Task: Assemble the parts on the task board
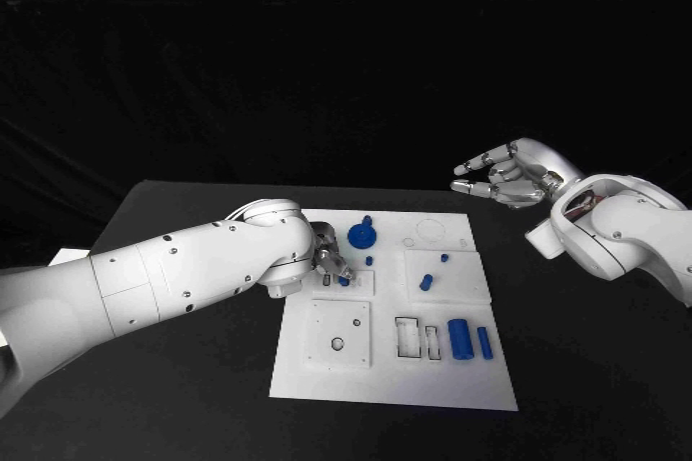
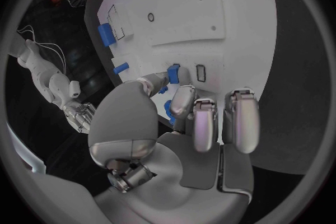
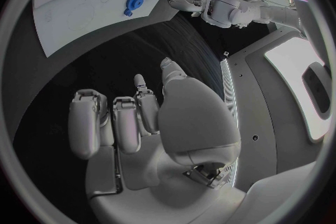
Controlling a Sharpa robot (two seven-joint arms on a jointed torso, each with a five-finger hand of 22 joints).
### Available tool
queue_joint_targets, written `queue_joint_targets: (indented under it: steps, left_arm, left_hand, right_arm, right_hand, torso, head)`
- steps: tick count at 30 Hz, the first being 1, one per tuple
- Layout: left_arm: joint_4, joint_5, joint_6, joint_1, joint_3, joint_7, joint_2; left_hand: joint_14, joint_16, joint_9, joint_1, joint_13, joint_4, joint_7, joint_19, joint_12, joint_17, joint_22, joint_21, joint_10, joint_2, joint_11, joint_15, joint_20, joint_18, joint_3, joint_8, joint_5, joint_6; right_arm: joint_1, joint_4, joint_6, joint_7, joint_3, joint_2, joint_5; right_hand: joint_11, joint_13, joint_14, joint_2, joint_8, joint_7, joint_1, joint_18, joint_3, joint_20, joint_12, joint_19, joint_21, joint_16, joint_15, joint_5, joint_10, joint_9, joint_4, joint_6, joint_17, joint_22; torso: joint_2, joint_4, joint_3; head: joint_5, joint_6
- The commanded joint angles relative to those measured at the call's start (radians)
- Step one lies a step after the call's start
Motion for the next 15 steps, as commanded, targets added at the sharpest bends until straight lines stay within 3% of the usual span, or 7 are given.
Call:
queue_joint_targets:
  steps: [1,15]
  left_arm:
    - [-0.001,0.019,0.043,-0.008,-0.005,-0.056,0.009]
    - [-0.013,0.013,0.054,-0.006,-0.005,-0.064,0.017]
  left_hand:
    - [0.105,0.003,0.001,-0.013,0.005,0.001,-0.007,0.057,0.008,0.263,0.122,0.005,0.011,0.004,-0.002,-0.008,-0.009,-0.017,-0.01,-0.007,0.0,0.012]
    - [0.105,0.003,0.001,-0.059,0.023,0.024,-0.011,0.06,0.023,0.263,0.13,0.009,0.023,0.0,-0.005,-0.01,-0.011,-0.019,-0.062,-0.01,-0.002,0.032]
  right_arm:
    - [-0.001,0.004,0.015,0.001,0.0,0.0,-0.002]
    - [-0.001,0.008,0.016,0.001,0.0,0.001,-0.002]
  right_hand:
    - [0.0,0.085,0.074,-0.003,0.004,-0.004,-0.008,0.007,-0.005,-0.001,-0.004,-0.008,-0.004,-0.006,-0.003,-0.004,-0.007,0.001,0.001,-0.001,0.124,-0.001]
    - [0.0,0.084,0.074,-0.004,0.004,-0.004,-0.009,0.007,-0.007,-0.001,-0.005,-0.009,-0.004,-0.007,-0.003,-0.002,-0.008,0.001,0.001,-0.001,0.122,-0.002]
  torso:
    - [0.0,0.0004,-0.0004]
    - [0.0,0.0013,-0.0013]
  head:
    - [-0.001,-0.001]
    - [-0.003,-0.003]
